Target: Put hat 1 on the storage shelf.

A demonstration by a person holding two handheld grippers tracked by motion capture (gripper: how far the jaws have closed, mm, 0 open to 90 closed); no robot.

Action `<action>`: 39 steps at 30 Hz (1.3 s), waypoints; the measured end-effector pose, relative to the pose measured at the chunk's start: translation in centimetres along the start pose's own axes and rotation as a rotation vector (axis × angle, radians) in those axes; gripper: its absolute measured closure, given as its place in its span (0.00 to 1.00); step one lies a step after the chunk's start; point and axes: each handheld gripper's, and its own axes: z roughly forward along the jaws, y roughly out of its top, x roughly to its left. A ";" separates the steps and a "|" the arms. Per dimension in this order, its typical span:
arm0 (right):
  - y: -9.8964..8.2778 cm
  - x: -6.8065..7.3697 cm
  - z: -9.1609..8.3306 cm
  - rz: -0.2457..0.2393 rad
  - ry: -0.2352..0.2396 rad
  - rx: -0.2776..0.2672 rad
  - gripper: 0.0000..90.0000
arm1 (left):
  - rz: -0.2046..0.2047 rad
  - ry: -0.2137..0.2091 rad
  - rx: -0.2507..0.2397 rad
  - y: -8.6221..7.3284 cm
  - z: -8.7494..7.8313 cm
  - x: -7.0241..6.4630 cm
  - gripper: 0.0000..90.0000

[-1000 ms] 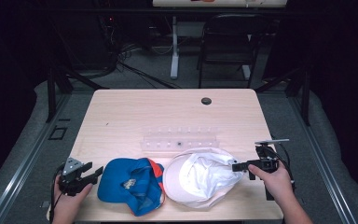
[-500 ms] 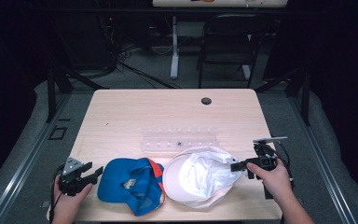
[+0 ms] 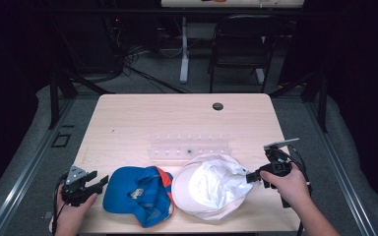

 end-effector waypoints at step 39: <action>2.4 6.1 -3.6 -0.058 -0.101 0.080 0.91 | -0.001 -0.003 0.003 0.0 0.1 0.0 0.55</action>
